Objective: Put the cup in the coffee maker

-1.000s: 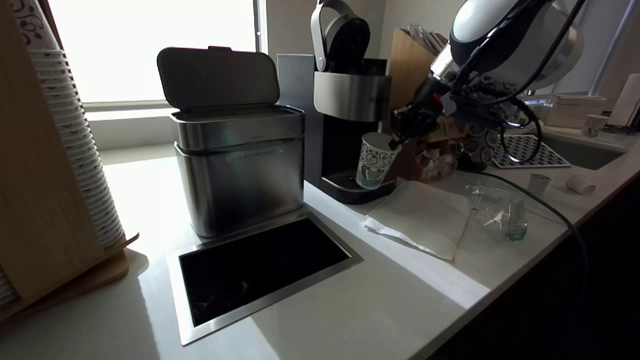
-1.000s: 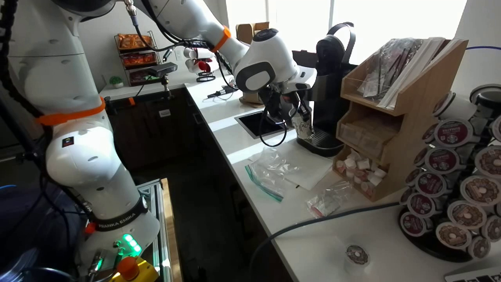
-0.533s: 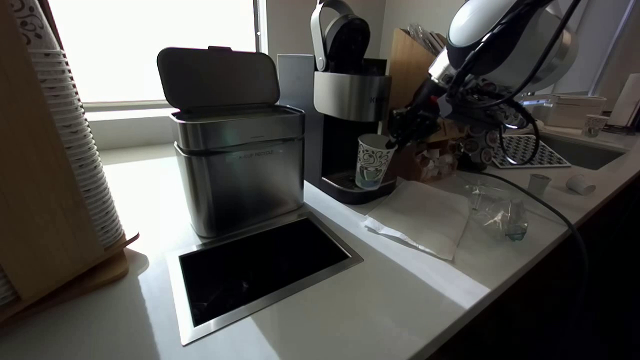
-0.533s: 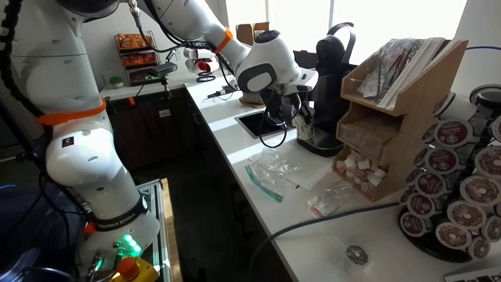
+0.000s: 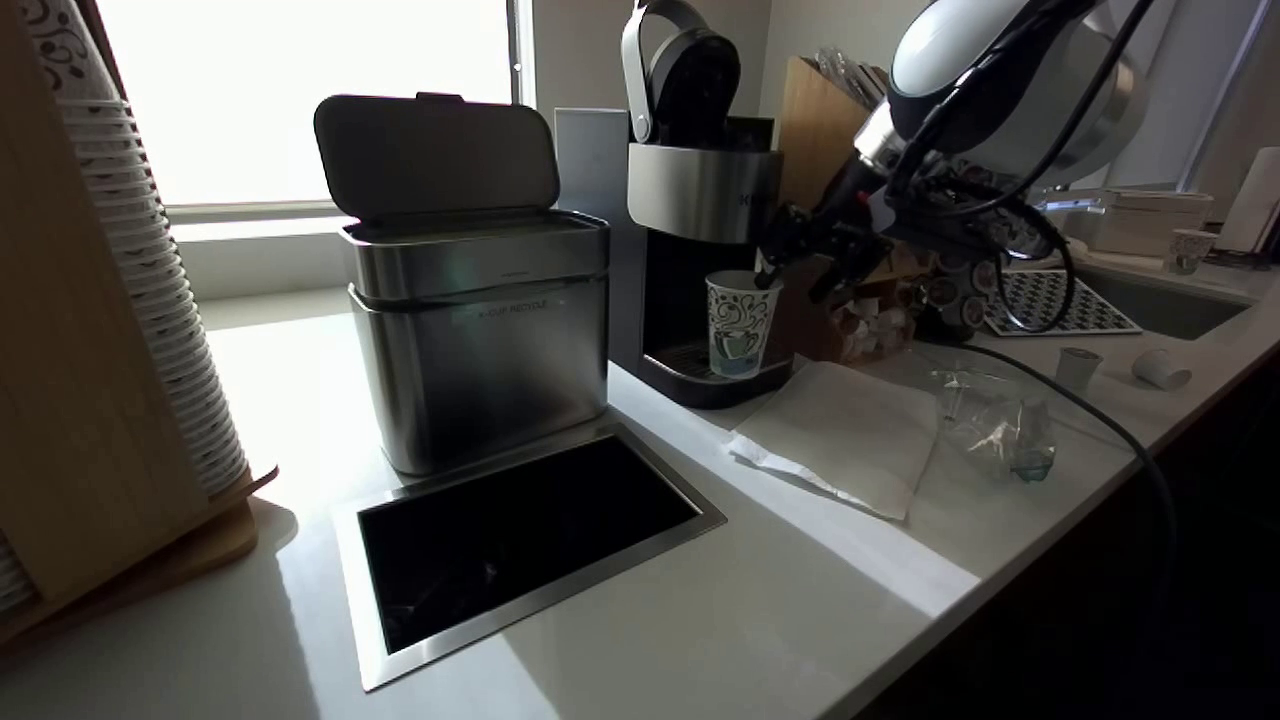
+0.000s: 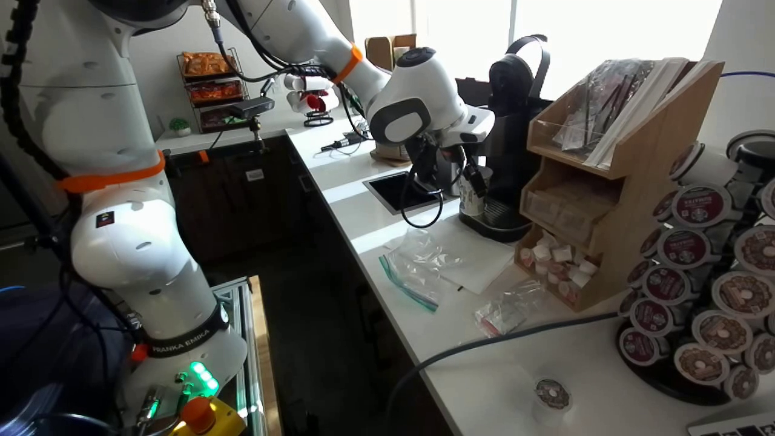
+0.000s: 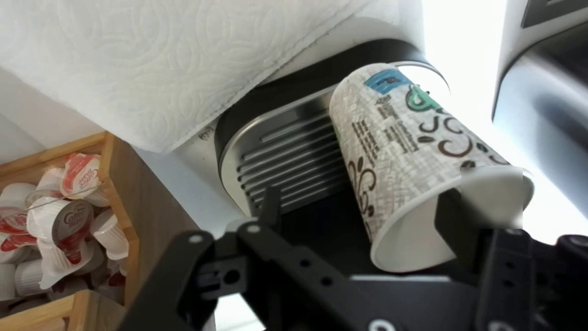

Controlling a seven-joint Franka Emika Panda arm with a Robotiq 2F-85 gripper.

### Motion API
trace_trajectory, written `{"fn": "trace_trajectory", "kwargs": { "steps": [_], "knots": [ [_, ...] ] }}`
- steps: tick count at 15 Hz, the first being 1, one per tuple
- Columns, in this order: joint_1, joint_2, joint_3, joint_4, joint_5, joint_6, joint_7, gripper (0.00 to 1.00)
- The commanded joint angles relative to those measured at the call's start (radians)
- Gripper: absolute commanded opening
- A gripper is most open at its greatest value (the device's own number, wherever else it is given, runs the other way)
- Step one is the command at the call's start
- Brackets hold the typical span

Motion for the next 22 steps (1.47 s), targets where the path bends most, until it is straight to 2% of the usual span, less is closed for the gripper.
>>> {"fn": "trace_trajectory", "kwargs": {
  "steps": [1,2,7,11,12,15,22],
  "knots": [
    [0.004,0.012,-0.006,0.010,-0.010,-0.002,0.027,1.00],
    [-0.046,0.009,0.044,0.006,-0.038,0.004,0.049,1.00],
    [-0.073,-0.004,0.071,-0.008,-0.065,0.024,0.053,1.00],
    [-0.081,-0.014,0.085,-0.021,-0.095,0.057,0.042,1.00],
    [-0.058,-0.015,0.066,-0.024,-0.085,0.069,0.022,1.00],
    [-0.051,-0.024,0.066,-0.042,-0.104,0.108,0.006,1.00],
    [-0.064,-0.127,0.101,-0.140,-0.217,0.149,0.026,1.00]
  ]
}}
